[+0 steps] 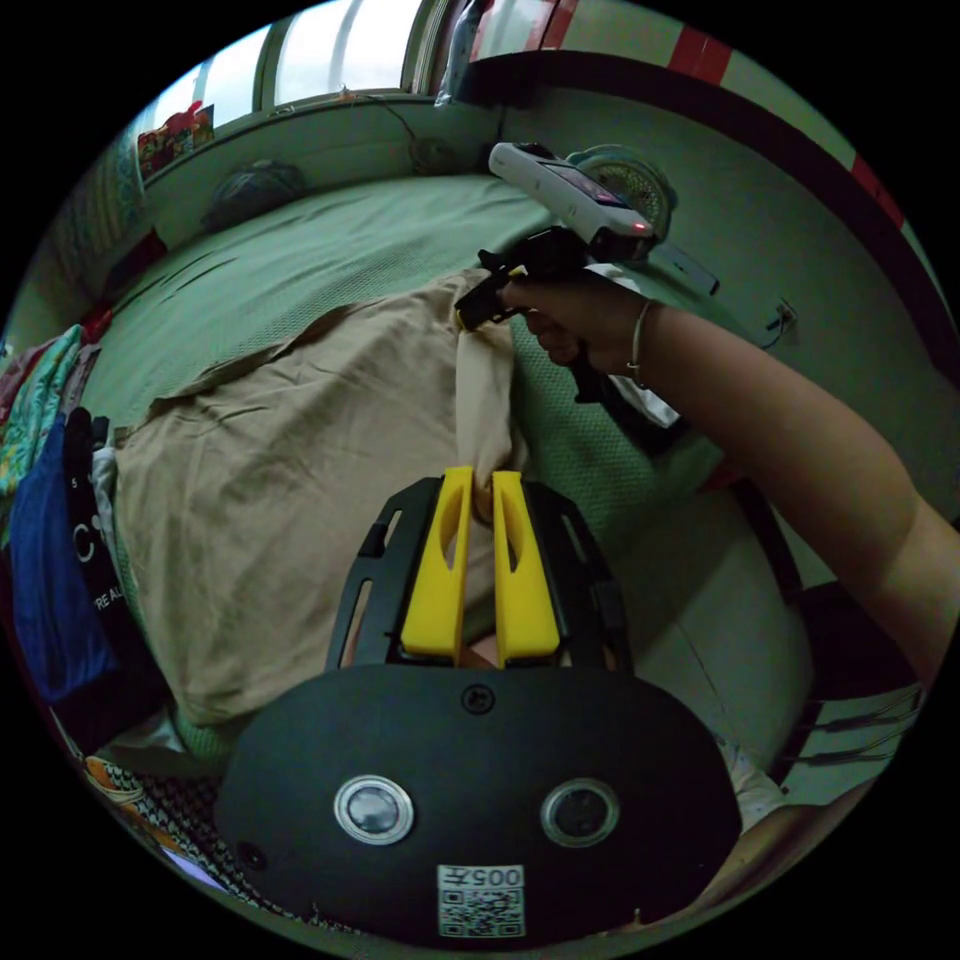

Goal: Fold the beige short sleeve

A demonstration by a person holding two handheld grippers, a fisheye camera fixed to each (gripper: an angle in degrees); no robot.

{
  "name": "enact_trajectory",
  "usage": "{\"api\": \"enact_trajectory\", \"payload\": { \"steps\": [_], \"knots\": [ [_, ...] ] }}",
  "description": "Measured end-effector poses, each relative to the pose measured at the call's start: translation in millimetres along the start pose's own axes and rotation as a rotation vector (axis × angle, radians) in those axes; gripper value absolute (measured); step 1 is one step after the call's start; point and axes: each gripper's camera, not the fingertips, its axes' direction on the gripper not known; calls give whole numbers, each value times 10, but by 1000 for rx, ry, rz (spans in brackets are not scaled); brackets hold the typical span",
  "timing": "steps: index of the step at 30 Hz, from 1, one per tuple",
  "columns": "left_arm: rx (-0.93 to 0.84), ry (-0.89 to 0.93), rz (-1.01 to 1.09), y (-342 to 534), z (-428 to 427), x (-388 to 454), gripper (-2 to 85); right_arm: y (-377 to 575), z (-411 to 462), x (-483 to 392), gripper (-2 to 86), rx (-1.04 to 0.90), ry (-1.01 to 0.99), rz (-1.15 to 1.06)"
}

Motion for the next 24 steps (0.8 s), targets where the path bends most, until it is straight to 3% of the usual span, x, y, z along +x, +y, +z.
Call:
{"api": "enact_trajectory", "payload": {
  "steps": [16,24],
  "knots": [
    [97,119,-1,935,-533,-1181,48,-188,-896,-681,13,131,-103,27],
    [198,88,-98,1692,-1131,-2241,48,-497,-1495,-2214,7,175,-27,-112]
  ]
}}
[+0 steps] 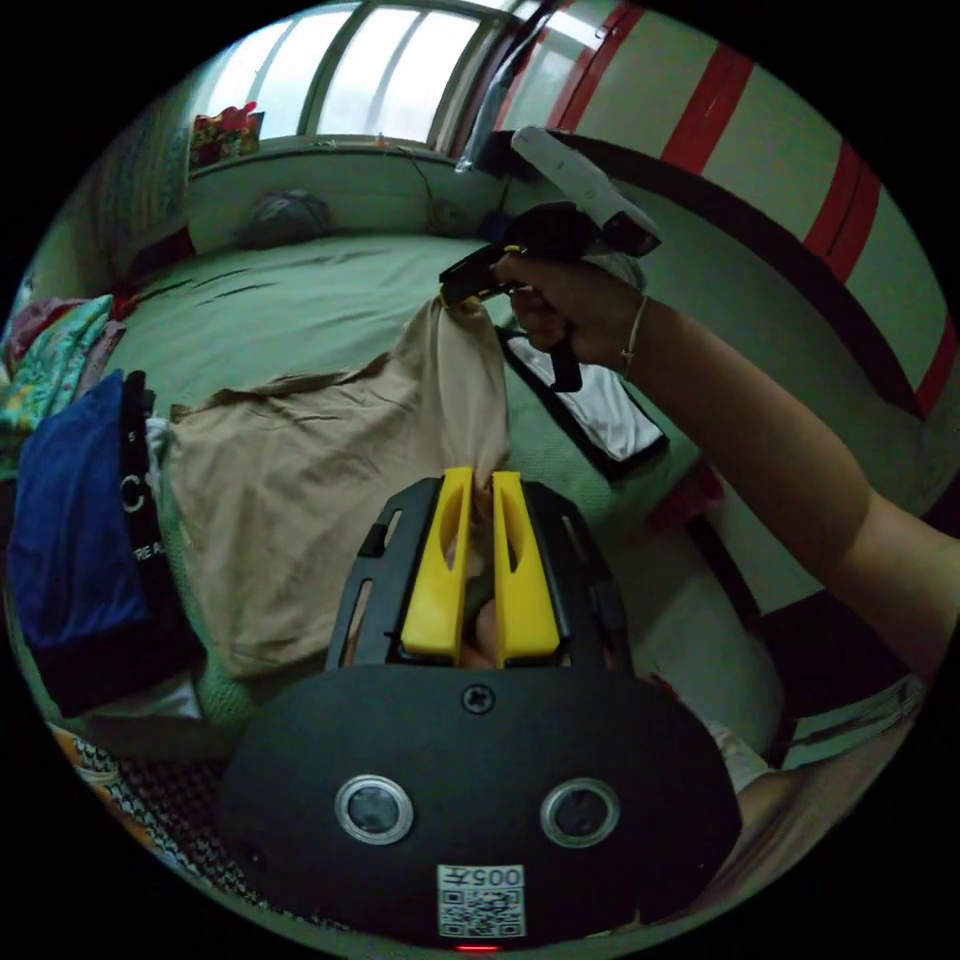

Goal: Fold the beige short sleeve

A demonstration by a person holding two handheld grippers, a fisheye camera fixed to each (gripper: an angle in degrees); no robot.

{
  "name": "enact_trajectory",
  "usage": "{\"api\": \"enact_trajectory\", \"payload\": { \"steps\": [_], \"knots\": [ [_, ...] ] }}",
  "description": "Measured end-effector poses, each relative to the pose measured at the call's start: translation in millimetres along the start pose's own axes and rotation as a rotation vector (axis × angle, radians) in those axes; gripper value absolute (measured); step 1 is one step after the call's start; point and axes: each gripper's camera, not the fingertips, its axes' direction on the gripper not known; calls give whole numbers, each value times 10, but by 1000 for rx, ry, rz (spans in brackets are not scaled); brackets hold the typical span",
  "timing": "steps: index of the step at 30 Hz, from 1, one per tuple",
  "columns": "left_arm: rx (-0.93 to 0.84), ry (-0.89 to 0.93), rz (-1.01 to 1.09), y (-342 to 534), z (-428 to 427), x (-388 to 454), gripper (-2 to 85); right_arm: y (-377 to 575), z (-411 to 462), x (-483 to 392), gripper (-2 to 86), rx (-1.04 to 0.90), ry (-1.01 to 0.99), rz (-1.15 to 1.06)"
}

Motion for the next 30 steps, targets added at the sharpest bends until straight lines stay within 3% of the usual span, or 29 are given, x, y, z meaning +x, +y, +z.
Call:
{"api": "enact_trajectory", "payload": {
  "steps": [6,9,11,16,21,30],
  "knots": [
    [-32,-135,-192,580,-291,-1067,49,-458,222,-1480,32,-87,-20,-184],
    [-144,-207,-296,876,-32,-1633,48,-549,469,-1909,69,-162,-81,-196],
    [-235,-231,-357,1084,226,-2023,48,-518,496,-1996,81,-164,-127,-185],
    [-183,-190,-371,1297,206,-2363,49,-98,443,-1944,92,-97,-29,-312],
    [-187,-202,-333,1422,221,-2572,49,242,555,-1715,93,-109,18,-271],
    [-227,-253,-285,1618,382,-2924,50,-313,523,-2450,104,36,-52,-268]
  ]
}}
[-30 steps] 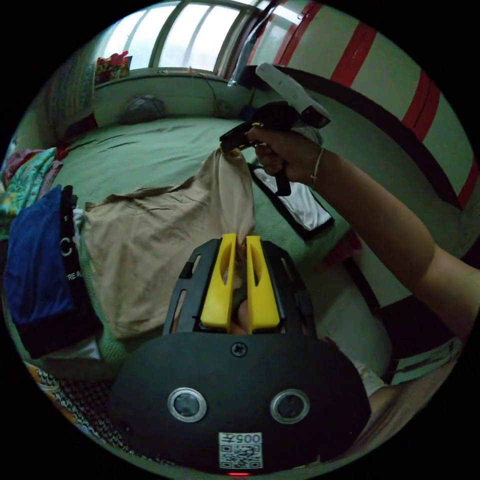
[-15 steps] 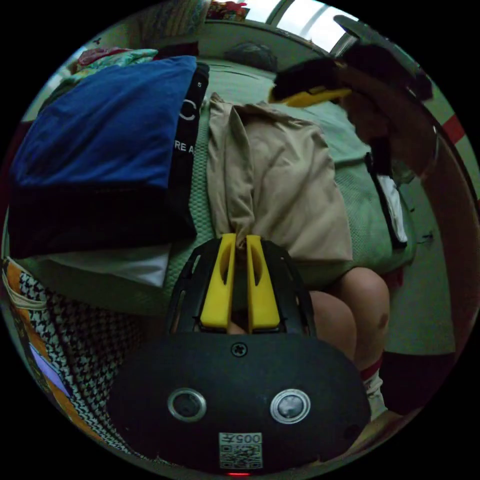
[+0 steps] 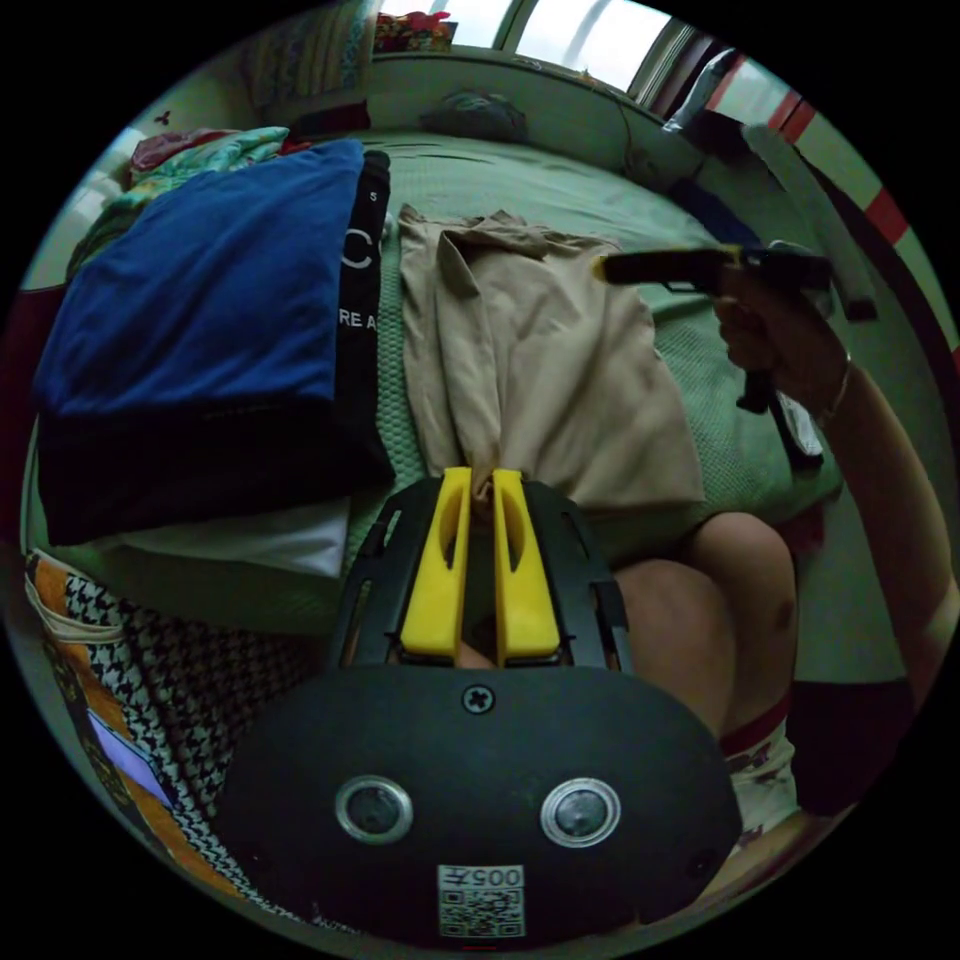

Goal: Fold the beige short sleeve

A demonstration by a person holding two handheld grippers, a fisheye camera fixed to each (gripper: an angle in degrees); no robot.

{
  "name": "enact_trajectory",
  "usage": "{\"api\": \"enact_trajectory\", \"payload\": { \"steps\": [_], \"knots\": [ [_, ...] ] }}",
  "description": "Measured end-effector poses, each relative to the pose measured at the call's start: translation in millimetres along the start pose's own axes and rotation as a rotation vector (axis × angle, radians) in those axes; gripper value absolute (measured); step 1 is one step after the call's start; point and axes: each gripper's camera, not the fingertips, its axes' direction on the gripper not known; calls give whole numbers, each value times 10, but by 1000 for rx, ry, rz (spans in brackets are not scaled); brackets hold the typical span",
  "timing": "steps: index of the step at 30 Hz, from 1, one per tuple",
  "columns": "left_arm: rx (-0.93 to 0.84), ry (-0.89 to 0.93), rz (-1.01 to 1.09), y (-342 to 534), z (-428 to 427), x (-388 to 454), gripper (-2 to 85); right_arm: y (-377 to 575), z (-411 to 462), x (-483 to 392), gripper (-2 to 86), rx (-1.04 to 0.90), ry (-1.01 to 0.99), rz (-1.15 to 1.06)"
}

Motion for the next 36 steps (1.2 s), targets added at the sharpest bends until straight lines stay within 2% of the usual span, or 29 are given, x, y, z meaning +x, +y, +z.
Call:
{"api": "enact_trajectory", "payload": {
  "steps": [12,19,30,36],
  "knots": [
    [-33,-10,32,10,420,-343,47,-462,454,-472,97,-23,37,42],
    [-42,-3,31,10,619,-501,31,-528,469,-591,77,-19,55,37],
    [-40,6,29,58,815,-686,30,-627,458,-817,0,-29,113,21],
    [-42,27,27,84,889,-790,29,-810,224,-795,-8,14,92,54]
  ]
}}
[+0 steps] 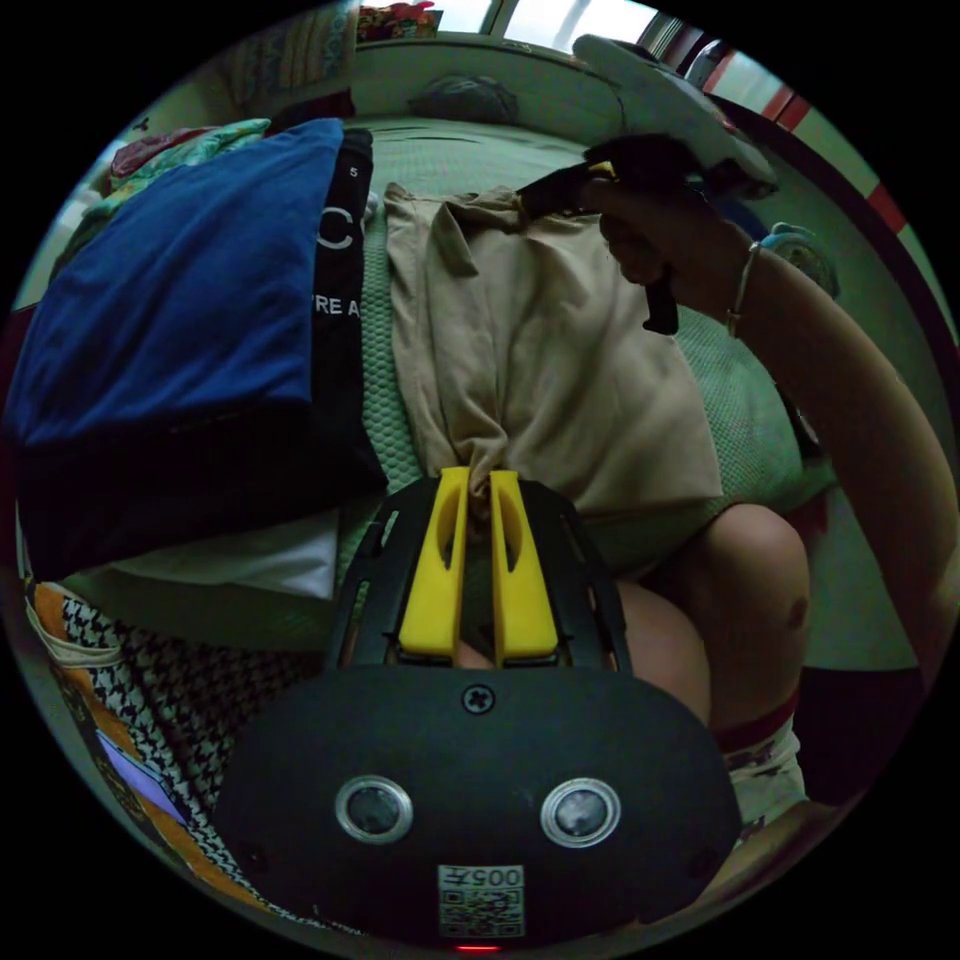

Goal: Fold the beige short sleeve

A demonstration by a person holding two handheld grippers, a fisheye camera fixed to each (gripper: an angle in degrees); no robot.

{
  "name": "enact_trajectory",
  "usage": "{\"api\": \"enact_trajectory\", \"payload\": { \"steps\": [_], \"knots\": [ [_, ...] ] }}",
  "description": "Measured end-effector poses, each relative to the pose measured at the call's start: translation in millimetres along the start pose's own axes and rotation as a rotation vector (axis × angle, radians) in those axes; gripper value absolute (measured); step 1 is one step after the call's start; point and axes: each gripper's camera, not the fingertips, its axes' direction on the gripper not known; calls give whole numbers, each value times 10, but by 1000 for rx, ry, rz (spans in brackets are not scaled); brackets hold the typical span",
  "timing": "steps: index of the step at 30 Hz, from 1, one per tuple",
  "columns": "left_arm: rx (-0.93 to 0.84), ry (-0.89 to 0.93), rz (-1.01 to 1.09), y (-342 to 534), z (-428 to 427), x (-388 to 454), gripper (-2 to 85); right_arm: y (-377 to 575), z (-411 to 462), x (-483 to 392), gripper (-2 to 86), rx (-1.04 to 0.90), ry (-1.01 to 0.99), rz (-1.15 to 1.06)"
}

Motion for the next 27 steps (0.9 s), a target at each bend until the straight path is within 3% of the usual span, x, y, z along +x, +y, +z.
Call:
{"api": "enact_trajectory", "payload": {
  "steps": [11,18,27],
  "knots": [
    [-8,35,-24,53,69,-162,30,-635,149,-139,42,-75,-74,64],
    [-8,30,-35,101,55,-199,30,-483,-249,60,71,46,-121,54],
    [-18,48,-53,174,-49,-254,29,-37,-259,137,68,-6,-98,-53]
  ]
}}
